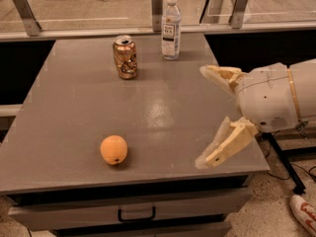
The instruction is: Move orange near orange can
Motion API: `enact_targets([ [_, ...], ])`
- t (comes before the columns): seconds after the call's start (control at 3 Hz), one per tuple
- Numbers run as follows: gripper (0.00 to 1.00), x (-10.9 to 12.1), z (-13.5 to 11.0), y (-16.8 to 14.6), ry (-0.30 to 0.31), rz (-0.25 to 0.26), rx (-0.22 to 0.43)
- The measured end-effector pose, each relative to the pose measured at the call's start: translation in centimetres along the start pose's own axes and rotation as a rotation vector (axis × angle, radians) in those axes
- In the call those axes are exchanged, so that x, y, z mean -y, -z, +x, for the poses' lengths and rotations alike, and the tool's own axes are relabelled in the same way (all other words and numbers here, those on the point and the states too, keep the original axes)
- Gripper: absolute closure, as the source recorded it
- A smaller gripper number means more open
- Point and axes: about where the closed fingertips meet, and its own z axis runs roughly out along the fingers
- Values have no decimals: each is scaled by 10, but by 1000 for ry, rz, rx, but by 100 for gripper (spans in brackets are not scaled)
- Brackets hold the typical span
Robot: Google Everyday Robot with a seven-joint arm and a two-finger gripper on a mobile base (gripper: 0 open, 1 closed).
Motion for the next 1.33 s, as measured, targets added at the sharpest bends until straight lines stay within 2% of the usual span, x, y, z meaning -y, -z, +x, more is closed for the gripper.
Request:
enact_targets([
  [0.33, 0, -12, -26, -24, 29, -15, 36],
  [0.67, 0, -18, -33, -60, -6, -50, 47],
  [1.33, 0, -38, -43, -125, -82, -198, 152],
])
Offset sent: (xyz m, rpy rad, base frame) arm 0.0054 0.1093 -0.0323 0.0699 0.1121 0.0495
